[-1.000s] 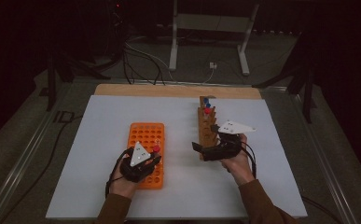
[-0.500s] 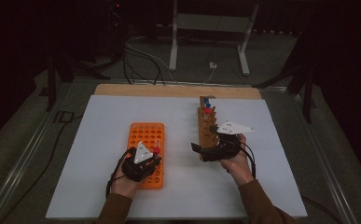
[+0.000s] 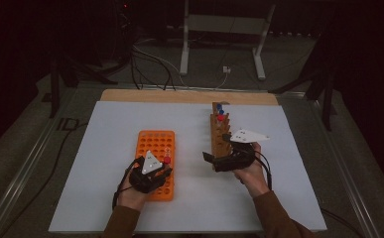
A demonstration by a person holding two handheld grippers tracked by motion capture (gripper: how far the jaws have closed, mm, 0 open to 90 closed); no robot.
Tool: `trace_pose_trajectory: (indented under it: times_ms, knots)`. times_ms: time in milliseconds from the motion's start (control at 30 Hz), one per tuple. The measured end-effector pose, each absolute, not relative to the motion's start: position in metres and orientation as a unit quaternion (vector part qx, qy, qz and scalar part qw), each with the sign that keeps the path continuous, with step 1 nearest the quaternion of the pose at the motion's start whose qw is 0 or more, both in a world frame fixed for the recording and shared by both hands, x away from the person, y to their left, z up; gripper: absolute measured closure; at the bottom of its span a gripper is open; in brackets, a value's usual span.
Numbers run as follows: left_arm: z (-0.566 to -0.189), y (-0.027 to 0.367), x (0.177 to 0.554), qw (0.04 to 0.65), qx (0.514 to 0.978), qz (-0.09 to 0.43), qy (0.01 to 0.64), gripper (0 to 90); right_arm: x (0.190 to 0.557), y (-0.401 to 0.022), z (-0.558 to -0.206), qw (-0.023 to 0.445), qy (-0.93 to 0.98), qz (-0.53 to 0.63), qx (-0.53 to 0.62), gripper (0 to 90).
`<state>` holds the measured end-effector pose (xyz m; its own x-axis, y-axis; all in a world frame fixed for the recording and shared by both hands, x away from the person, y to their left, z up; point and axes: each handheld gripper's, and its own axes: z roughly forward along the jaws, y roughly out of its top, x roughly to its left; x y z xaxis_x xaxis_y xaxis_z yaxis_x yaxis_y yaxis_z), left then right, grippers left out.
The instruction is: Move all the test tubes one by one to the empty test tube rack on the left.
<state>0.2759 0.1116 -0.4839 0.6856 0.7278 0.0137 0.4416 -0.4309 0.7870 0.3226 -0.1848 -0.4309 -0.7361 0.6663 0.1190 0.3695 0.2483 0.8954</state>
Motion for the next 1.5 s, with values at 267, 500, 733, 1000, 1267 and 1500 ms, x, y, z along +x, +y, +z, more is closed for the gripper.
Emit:
trace_pose_trajectory:
  times_ms: [267, 500, 733, 1000, 1267, 1500]
  knots:
    - [-0.479, 0.119, 0.271, 0.428, 0.811, 0.178, 0.357, 53.6, 0.323, -0.187, -0.430, 0.145, 0.776, 0.514, 0.336, 0.3]
    - [-0.473, 0.127, 0.269, 0.463, 0.789, 0.179, 0.362, 39.6, 0.325, -0.189, -0.429, 0.149, 0.774, 0.513, 0.340, 0.3]
    - [-0.466, 0.136, 0.269, 0.495, 0.764, 0.189, 0.368, 26.7, 0.329, -0.191, -0.428, 0.156, 0.772, 0.510, 0.346, 0.3]
    - [-0.460, 0.144, 0.270, 0.504, 0.744, 0.208, 0.385, 11.0, 0.338, -0.195, -0.424, 0.169, 0.765, 0.506, 0.360, 0.3]
    - [-0.458, 0.153, 0.272, 0.515, 0.730, 0.201, 0.402, 0.6, 0.352, -0.198, -0.426, 0.182, 0.757, 0.500, 0.380, 1.0]
    - [-0.458, 0.155, 0.272, 0.516, 0.725, 0.206, 0.407, 0.4, 0.362, -0.197, -0.430, 0.192, 0.759, 0.484, 0.390, 1.1]
